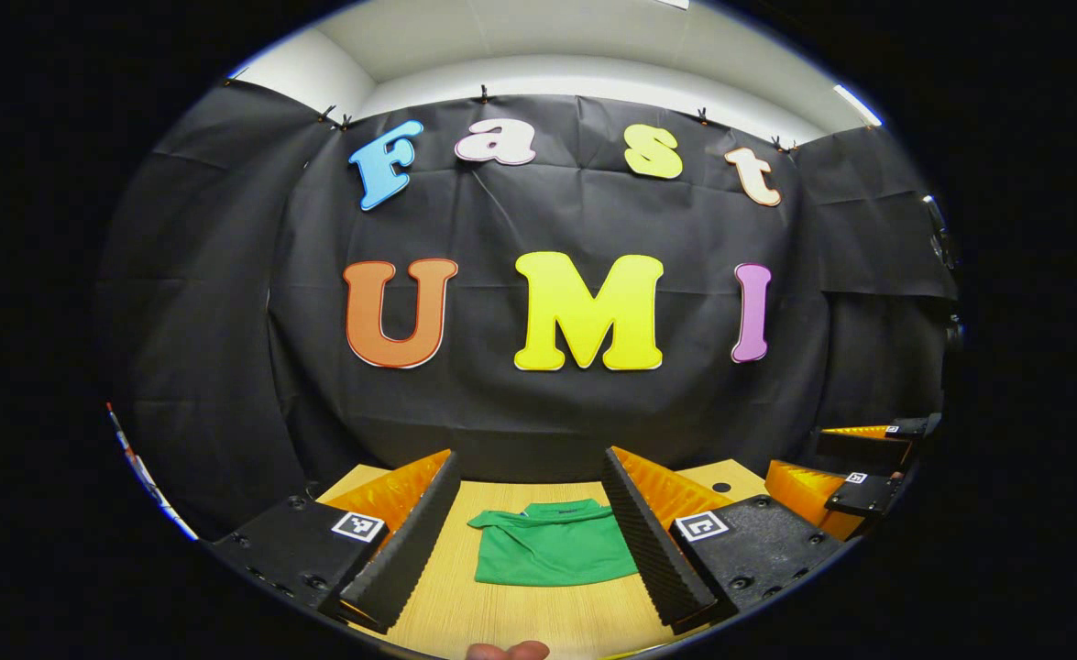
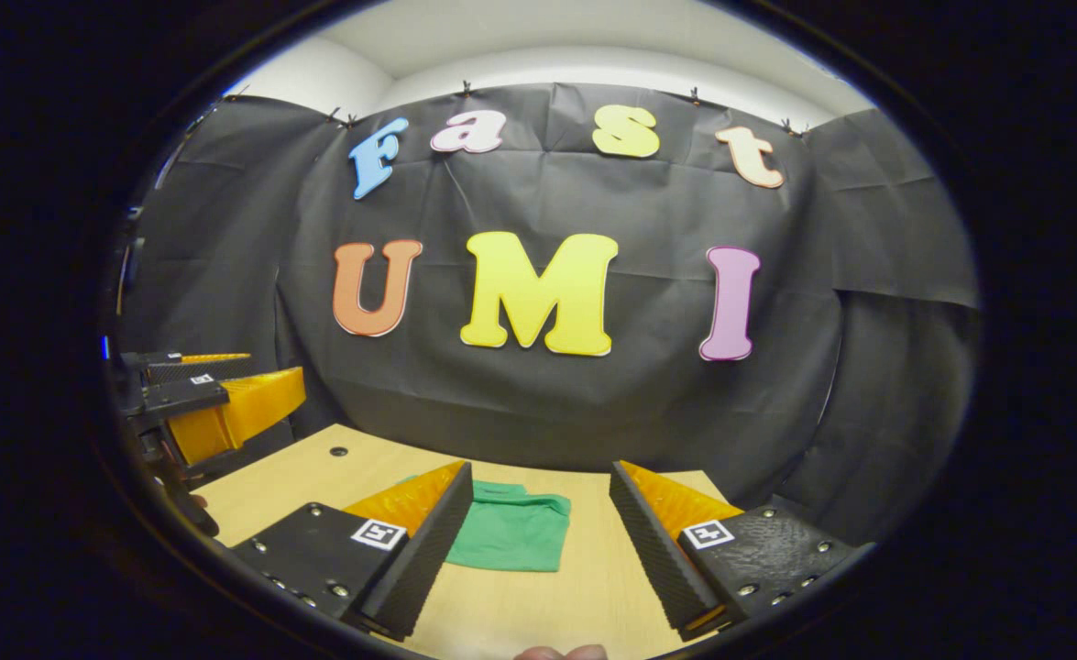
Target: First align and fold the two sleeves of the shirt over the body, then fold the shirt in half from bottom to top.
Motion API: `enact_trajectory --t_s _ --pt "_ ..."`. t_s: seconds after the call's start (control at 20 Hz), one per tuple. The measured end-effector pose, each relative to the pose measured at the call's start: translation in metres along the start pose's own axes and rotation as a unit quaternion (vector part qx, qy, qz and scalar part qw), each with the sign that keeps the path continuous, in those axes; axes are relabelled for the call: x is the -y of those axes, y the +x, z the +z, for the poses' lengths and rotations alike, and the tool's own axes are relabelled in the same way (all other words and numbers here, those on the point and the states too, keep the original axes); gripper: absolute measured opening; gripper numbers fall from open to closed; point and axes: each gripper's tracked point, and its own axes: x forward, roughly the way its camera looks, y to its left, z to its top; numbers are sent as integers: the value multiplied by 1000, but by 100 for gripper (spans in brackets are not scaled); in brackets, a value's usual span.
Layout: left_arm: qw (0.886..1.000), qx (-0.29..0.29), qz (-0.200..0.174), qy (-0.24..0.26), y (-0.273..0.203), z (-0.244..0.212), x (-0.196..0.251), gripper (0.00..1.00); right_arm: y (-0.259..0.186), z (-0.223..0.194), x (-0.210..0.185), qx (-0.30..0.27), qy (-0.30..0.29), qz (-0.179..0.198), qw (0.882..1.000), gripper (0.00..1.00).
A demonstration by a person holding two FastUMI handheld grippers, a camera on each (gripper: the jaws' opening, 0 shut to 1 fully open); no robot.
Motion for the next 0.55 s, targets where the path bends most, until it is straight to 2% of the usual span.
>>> enact_trajectory --t_s 0.3,0.35,0.4,0.5,0.55 --pt "1000 0 11 -3 3 0 -4 99 4 -3 3 -5 7 -4 1000 94" --pt "1000 -1 11 -2 3 -1 -4 99 4 -3 3 -7 7 -3 1000 90" --pt "1000 -1 11 -1 3 -1 -4 99 4 -4 3 -8 8 -1 1000 94" --pt "1000 -2 12 0 4 -1 -5 99 4 -2 0 -7 8 3 1000 94" --pt "1000 -2 13 1 4 -1 -5 99 4 -2 -1 -6 9 5 1000 90"
